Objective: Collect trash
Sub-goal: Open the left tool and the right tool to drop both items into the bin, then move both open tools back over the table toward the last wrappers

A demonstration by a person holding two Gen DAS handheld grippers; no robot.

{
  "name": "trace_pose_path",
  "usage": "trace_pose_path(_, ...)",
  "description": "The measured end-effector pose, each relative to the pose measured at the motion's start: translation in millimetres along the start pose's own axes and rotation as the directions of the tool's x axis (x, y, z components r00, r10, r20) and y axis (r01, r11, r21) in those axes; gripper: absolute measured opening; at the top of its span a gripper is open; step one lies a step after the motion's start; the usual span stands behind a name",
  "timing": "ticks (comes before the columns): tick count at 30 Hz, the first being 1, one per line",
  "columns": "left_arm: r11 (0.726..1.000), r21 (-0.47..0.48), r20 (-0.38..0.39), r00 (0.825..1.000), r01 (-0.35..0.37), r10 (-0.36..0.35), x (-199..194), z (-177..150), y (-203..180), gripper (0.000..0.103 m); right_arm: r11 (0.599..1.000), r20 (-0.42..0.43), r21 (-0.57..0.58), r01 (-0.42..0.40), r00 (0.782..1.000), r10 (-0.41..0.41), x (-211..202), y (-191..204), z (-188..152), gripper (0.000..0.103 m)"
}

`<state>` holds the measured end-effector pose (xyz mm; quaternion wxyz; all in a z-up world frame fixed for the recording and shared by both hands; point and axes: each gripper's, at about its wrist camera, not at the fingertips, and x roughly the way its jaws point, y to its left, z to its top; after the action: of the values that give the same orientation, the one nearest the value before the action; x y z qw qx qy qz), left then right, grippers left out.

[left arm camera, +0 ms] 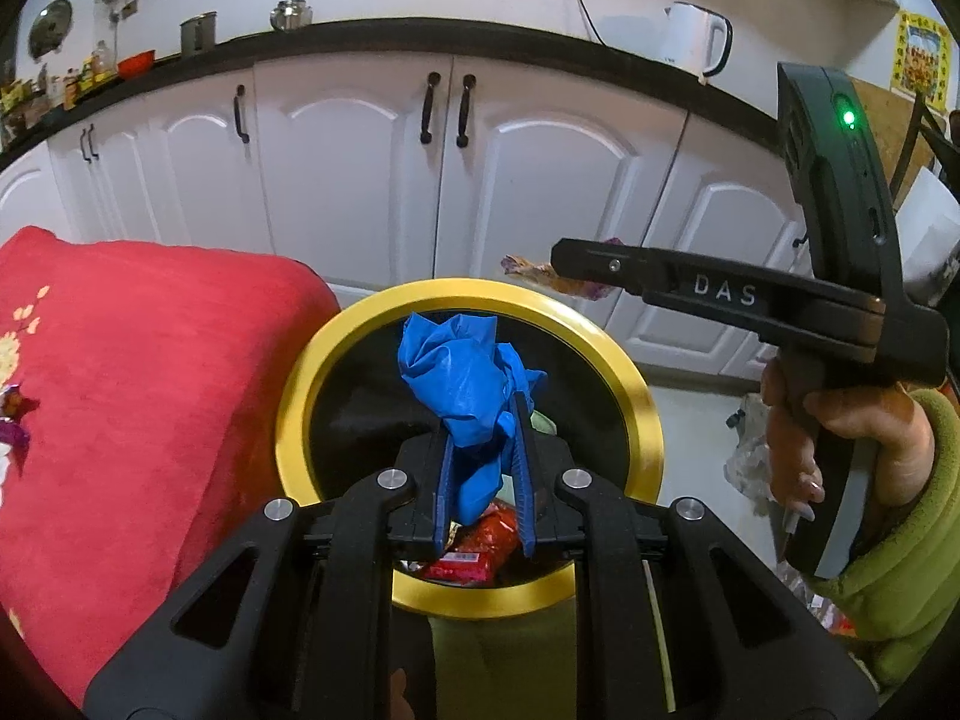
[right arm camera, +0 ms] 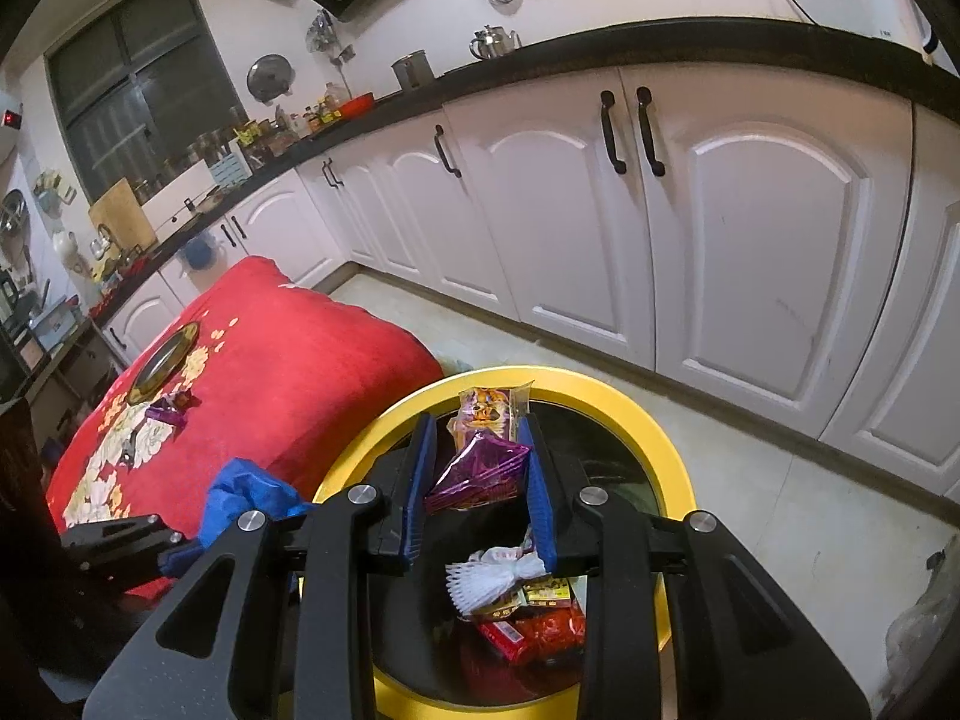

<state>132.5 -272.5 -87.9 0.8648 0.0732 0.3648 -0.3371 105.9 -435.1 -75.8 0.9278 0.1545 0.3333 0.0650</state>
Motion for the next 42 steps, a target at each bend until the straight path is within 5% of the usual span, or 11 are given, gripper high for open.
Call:
trace_pose_path(5,1.0,0.002,-0.011,1.0,-0.001,0.001,7,0,-1,0.015,1.0,-0.001,0.003,-0.009,1.0,0.009,2,-4,1,0.03)
trace_pose_path(8,1.0,-0.002,-0.013,1.0,-0.008,0.007,9,-2,0,0.027,1.0,0.006,0.011,-0.004,1.0,0.004,1,-5,1,0.036)
trace_pose_path(15,0.996,-0.082,0.001,1.0,-0.027,0.028,2,-6,18,0.081,1.0,0.025,0.007,-0.004,1.0,0.004,-2,-2,1,0.045)
trace_pose_path(19,0.992,-0.115,0.029,0.998,-0.06,0.064,-10,-7,29,0.091,1.0,0.033,-0.008,-0.009,0.999,0.009,-4,4,3,0.046)
trace_pose_path(26,0.974,-0.167,0.095,0.98,-0.157,0.174,-39,-9,54,0.092,0.997,0.049,-0.061,-0.041,0.998,0.044,-4,33,4,0.051)
trace_pose_path(36,0.898,-0.313,0.175,0.911,-0.309,0.374,-97,-20,111,0.092,0.981,0.036,-0.154,-0.116,0.992,0.123,5,90,9,0.052)
trace_pose_path(42,0.846,-0.352,0.206,0.849,-0.4,0.487,-129,-27,140,0.092,0.957,0.016,-0.232,-0.172,0.983,0.181,16,135,11,0.052)
